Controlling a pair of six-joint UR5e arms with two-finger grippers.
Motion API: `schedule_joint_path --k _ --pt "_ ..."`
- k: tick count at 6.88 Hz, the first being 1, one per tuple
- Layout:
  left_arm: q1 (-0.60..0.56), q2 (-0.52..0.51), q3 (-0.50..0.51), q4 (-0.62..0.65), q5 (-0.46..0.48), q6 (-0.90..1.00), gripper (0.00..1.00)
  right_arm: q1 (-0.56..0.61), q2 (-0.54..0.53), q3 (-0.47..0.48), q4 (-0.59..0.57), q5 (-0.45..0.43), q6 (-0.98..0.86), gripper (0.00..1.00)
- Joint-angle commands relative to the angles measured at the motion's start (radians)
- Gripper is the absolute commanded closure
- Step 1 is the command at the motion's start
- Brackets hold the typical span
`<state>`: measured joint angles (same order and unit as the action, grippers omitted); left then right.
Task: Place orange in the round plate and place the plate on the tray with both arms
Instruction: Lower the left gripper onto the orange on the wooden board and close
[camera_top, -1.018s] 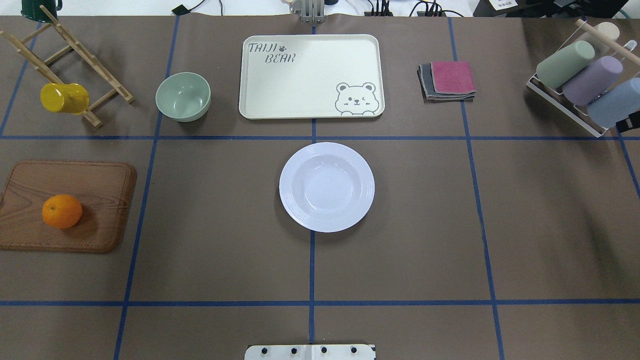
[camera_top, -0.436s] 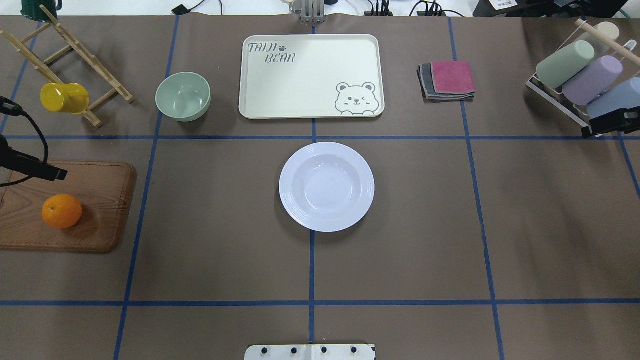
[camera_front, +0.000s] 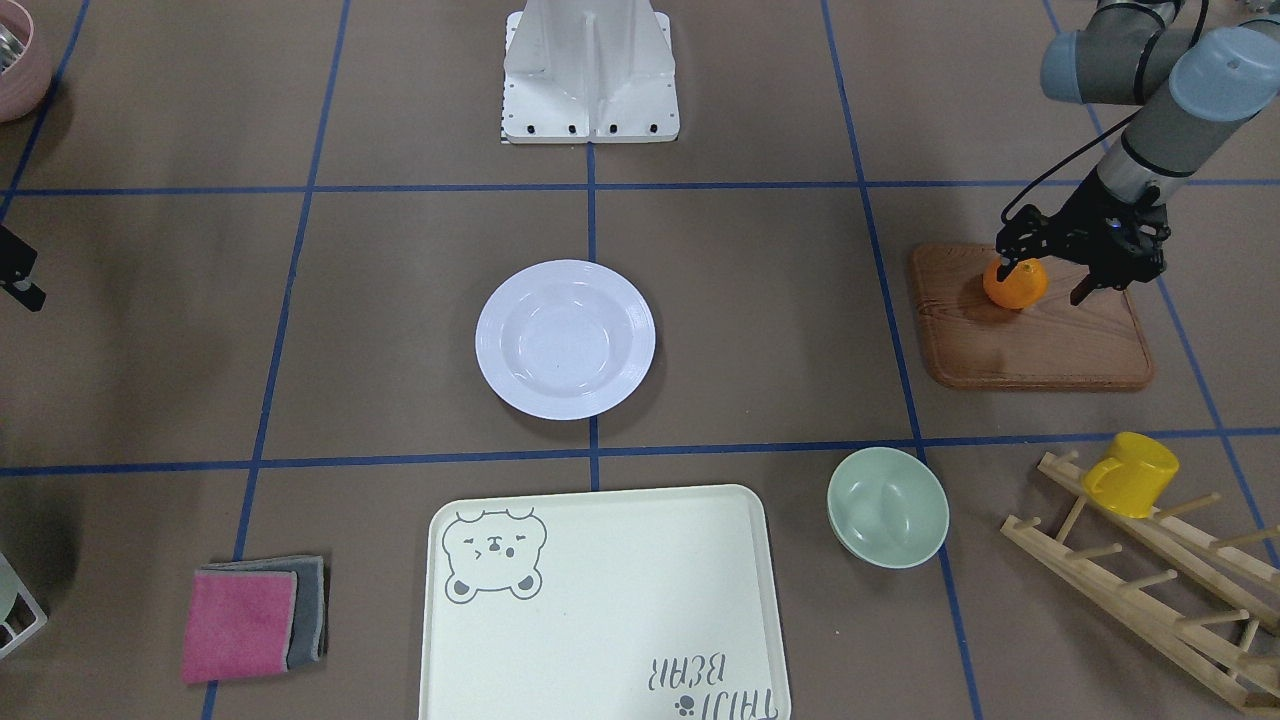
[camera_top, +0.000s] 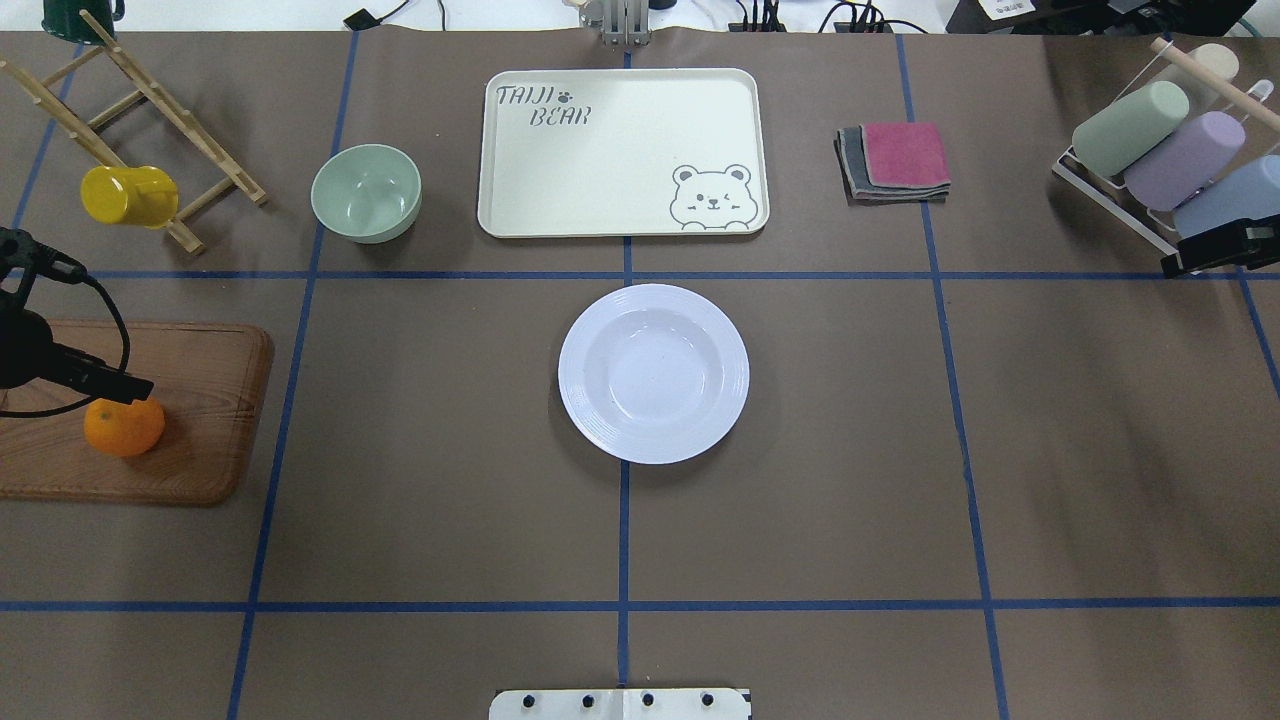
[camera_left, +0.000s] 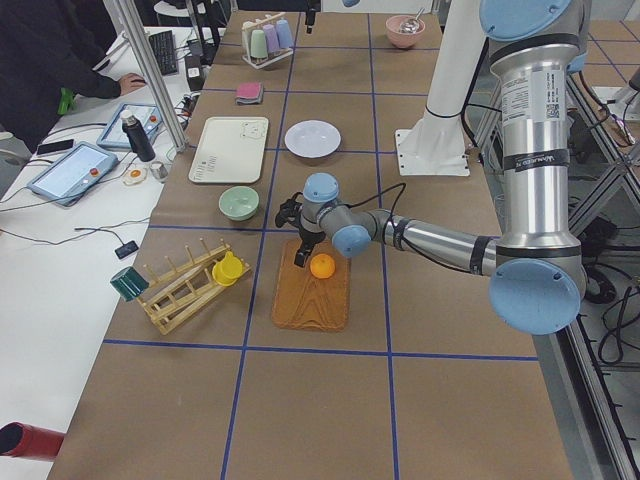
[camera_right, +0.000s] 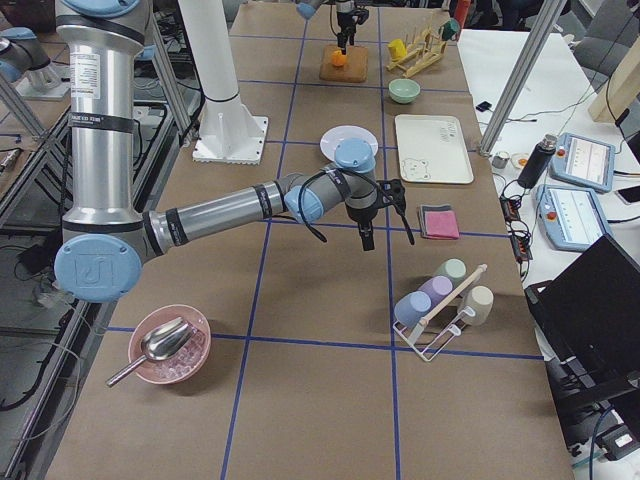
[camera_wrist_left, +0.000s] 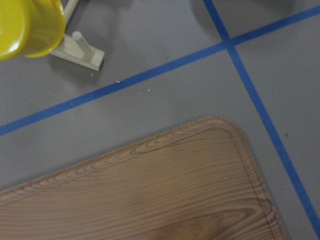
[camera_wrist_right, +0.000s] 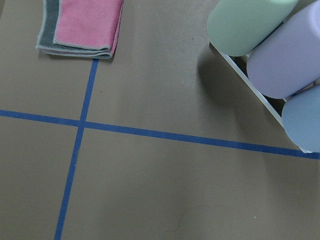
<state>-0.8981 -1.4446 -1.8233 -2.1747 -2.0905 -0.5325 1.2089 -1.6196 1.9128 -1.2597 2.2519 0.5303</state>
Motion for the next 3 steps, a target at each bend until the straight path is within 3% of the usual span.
schedule_joint_path --k 1,3 --pt "0.042 0.029 0.025 -0.051 0.0 -0.007 0.02 0.0 -0.003 0.002 0.0 0.0 -0.001 0.0" --pt "0.057 0.027 0.119 -0.166 0.0 -0.01 0.02 0.0 -0.003 0.002 0.0 0.0 -0.003 0.0"
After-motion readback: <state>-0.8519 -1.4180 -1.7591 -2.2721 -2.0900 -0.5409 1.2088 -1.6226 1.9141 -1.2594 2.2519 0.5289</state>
